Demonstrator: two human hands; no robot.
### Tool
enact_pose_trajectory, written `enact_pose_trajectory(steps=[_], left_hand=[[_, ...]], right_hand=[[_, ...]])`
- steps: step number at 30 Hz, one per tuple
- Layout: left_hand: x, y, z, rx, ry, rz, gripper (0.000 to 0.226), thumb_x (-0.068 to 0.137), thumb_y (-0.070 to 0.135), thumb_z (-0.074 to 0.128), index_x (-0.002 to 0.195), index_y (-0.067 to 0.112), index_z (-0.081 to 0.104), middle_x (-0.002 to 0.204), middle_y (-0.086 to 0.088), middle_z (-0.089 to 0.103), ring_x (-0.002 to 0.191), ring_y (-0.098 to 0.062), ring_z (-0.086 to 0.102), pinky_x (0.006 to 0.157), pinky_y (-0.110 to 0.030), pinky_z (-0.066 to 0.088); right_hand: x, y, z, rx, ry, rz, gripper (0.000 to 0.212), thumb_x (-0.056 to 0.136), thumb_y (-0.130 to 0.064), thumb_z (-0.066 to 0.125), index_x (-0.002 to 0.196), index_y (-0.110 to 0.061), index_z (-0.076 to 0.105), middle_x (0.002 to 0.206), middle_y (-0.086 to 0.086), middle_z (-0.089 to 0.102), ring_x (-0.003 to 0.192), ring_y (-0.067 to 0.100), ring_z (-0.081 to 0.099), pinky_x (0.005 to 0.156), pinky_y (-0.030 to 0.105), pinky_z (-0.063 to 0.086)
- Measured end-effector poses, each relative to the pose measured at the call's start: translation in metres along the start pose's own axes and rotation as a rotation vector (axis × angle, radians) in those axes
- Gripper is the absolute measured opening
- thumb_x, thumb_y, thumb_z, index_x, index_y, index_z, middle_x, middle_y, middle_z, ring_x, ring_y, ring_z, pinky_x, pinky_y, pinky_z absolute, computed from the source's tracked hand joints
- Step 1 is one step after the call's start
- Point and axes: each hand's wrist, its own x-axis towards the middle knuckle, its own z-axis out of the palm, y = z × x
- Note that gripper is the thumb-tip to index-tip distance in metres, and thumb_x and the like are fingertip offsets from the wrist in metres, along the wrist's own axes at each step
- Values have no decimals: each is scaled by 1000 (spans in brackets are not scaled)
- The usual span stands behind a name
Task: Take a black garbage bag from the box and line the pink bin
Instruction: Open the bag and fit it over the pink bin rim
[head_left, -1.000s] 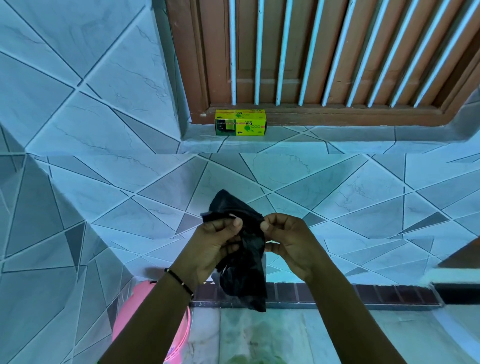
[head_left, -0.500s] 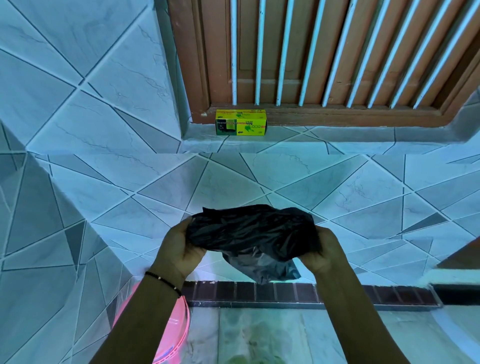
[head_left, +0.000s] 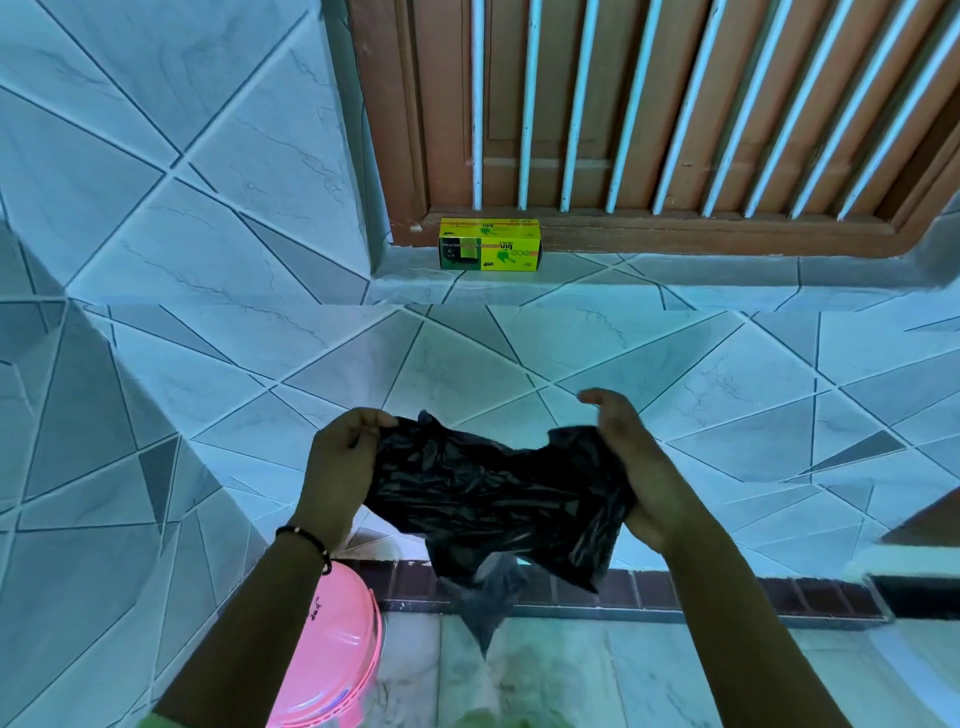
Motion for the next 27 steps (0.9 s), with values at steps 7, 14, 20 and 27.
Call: enact_pose_trajectory(steps=[7, 14, 20, 27], left_hand=[[4, 25, 13, 88, -224, 88, 32, 90, 1, 47, 81, 21, 70, 93, -7, 71, 90, -23, 66, 85, -31, 53], [1, 18, 12, 576, -396, 238, 51, 75, 35, 73, 121, 32, 53, 113, 7, 65, 104, -13, 62, 93, -28, 47], [7, -14, -4, 1136, -135, 306, 54, 82, 18, 57, 133, 24, 41, 106, -6, 69, 99, -31, 62, 75, -32, 46], [18, -18, -3, 140, -107, -197, 9, 87, 18, 55, 83, 14, 63, 79, -12, 63, 79, -31, 61, 74, -38, 54]], right_hand=[[9, 18, 13, -1090, -250, 171, 85, 73, -64, 61, 139, -56, 8, 139, 12, 48, 126, 27, 48, 101, 37, 39], [26, 31, 13, -1114, 119, 86, 7, 78, -28, 68, 73, -24, 69, 77, 1, 66, 74, 17, 59, 57, 21, 35], [27, 21, -19, -774, 510, -24, 21, 80, -10, 52, 59, -11, 52, 63, 4, 54, 66, 23, 48, 58, 30, 34], [30, 19, -22, -173, 634, -152, 14, 81, -19, 45, 68, -17, 43, 76, 12, 43, 69, 25, 39, 58, 32, 33]])
